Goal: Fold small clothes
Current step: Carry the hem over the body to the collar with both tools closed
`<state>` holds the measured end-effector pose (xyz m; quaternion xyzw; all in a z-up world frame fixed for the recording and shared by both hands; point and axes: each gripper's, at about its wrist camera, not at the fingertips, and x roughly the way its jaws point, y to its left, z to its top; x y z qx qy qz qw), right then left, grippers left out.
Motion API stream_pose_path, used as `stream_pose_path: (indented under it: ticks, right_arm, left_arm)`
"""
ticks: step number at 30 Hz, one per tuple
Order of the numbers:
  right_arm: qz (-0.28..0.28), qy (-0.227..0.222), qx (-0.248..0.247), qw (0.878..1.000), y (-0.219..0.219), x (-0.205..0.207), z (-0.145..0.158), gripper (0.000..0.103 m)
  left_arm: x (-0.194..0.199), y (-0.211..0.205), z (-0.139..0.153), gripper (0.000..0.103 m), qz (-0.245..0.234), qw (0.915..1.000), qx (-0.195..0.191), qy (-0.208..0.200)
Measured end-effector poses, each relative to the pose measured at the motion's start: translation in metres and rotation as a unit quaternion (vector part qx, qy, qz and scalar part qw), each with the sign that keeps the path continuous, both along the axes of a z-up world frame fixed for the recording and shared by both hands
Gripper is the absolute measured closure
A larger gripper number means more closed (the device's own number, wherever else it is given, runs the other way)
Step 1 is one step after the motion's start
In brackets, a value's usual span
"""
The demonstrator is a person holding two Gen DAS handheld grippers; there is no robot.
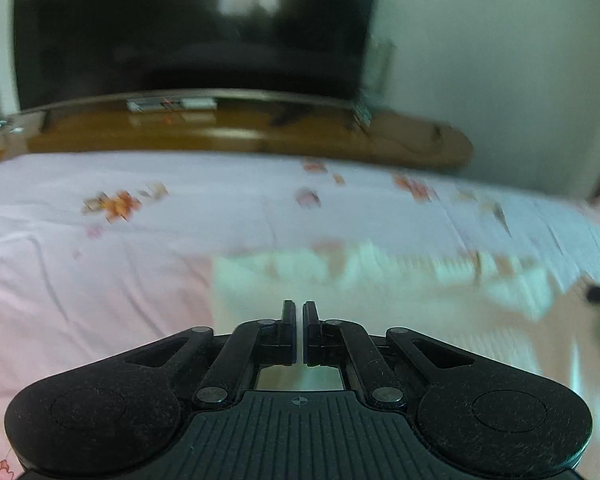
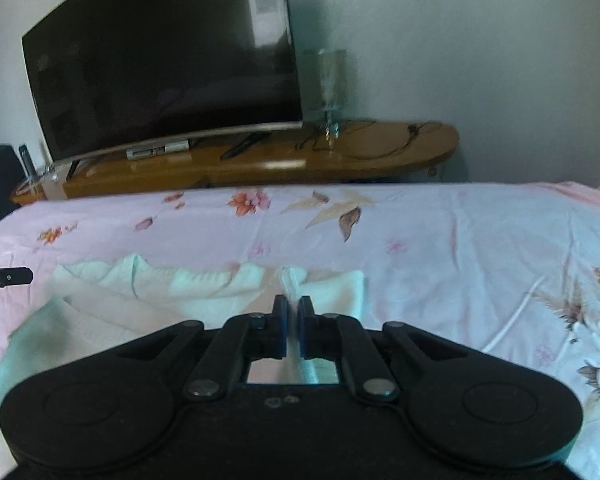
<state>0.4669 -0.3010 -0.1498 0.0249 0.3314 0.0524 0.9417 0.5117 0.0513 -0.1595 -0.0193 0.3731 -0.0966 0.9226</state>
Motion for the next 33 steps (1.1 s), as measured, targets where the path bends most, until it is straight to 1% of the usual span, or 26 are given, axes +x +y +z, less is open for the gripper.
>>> stream_pose_path:
  ticks: [1,2,3,4,5,6,7,8,9,10,11,12,13,15,17,18,19,20,22,24,25,27,29,31,33]
  right_arm:
    - [0.0,0.007,0.001,1.0,0.0,0.0,-0.005,0.096]
    - [0.002,0.021,0.003,1.0,-0.001,0.0,-0.012,0.092]
    - [0.001,0.029,0.006,1.0,-0.001,0.0,-0.016,0.091]
    - [-0.002,0.035,0.01,0.999,-0.003,0.0,-0.022,0.085]
    - [-0.001,0.04,0.016,0.999,-0.004,0.0,-0.025,0.075]
    - [-0.002,0.045,0.021,0.999,-0.004,0.0,-0.027,0.074]
    - [0.001,0.046,0.025,0.999,-0.005,0.0,-0.028,0.074]
    - [0.006,0.047,0.024,0.999,-0.004,0.0,-0.028,0.074]
    - [0.009,0.048,0.02,0.999,-0.003,0.0,-0.028,0.074]
    - [0.011,0.049,0.016,0.999,-0.002,0.001,-0.027,0.074]
    - [0.012,0.051,0.015,0.999,-0.002,0.002,-0.027,0.074]
    - [0.012,0.051,0.015,0.999,-0.002,0.002,-0.026,0.074]
    - [0.009,0.05,0.016,0.999,-0.003,0.002,-0.025,0.074]
    - [0.006,0.049,0.015,0.999,-0.004,0.003,-0.024,0.074]
    - [0.009,0.058,0.01,0.998,-0.003,0.006,-0.026,0.072]
    - [0.011,0.06,0.007,0.998,-0.002,0.006,-0.028,0.072]
    - [0.013,0.063,0.008,0.998,-0.002,0.006,-0.029,0.072]
    - [0.014,0.064,0.008,0.998,-0.002,0.006,-0.03,0.083]
    - [0.016,0.059,0.004,0.998,-0.002,0.001,-0.028,0.097]
    - [0.017,0.05,0.01,0.999,-0.002,-0.004,-0.023,0.097]
    - [0.016,0.039,0.011,0.999,-0.002,-0.007,-0.019,0.098]
    - [0.006,0.014,0.024,1.0,-0.005,-0.009,-0.008,0.098]
    - [-0.003,-0.006,0.04,0.999,-0.008,-0.004,0.002,0.098]
    - [-0.008,-0.015,0.028,0.999,-0.006,0.009,0.004,0.098]
    - [-0.009,-0.016,0.021,1.0,-0.004,0.022,-0.001,0.098]
  left_arm:
    - [-0.002,-0.002,-0.004,0.101,-0.009,0.9999,0.006,0.008]
    - [-0.003,-0.002,-0.008,0.096,-0.012,0.9998,0.012,0.014]
    - [-0.004,-0.002,-0.013,0.069,-0.015,0.9996,0.011,0.023]
    - [-0.004,-0.001,-0.015,0.012,-0.011,0.9995,0.01,0.027]
    - [-0.006,-0.001,-0.017,0.0,0.0,0.9998,0.01,0.018]
    - [-0.011,-0.001,-0.017,0.0,0.007,0.9999,0.011,-0.009]
    - [-0.012,-0.002,-0.017,0.0,0.003,0.9997,0.016,-0.015]
    - [-0.009,-0.003,-0.019,0.001,-0.004,0.9998,0.017,-0.004]
    - [-0.007,-0.004,-0.02,0.013,-0.013,0.9999,0.01,0.003]
    - [-0.005,-0.006,-0.022,0.036,-0.018,0.9997,0.014,0.007]
    - [-0.003,-0.009,-0.024,0.045,-0.027,0.9993,0.023,0.013]
    - [-0.002,-0.012,-0.025,0.052,-0.039,0.9988,0.024,0.018]
    - [-0.003,-0.013,-0.025,0.055,-0.047,0.9985,0.024,0.017]
    - [-0.002,-0.021,-0.028,0.056,-0.06,0.9971,0.043,0.016]
    - [-0.001,-0.021,-0.03,0.058,-0.064,0.9969,0.038,0.025]
    - [-0.001,-0.02,-0.029,0.087,-0.061,0.9973,0.03,0.025]
    - [-0.002,-0.019,-0.027,0.099,-0.058,0.9976,0.028,0.025]
    - [-0.005,-0.018,-0.024,0.099,-0.053,0.9982,0.024,0.015]
    - [-0.013,-0.019,-0.016,0.099,-0.051,0.9983,0.028,-0.009]
    - [-0.019,-0.019,-0.007,0.099,-0.047,0.9981,0.022,-0.032]
    - [-0.02,-0.016,-0.001,0.099,-0.039,0.9982,0.011,-0.044]
    - [-0.017,-0.014,0.01,0.099,-0.021,0.9973,0.001,-0.071]
    - [-0.003,-0.011,0.013,0.099,-0.002,0.9971,-0.001,-0.076]
    - [0.013,-0.008,0.011,0.099,0.02,0.997,-0.009,-0.074]
    - [0.028,-0.01,0.004,0.099,0.03,0.997,-0.008,-0.07]
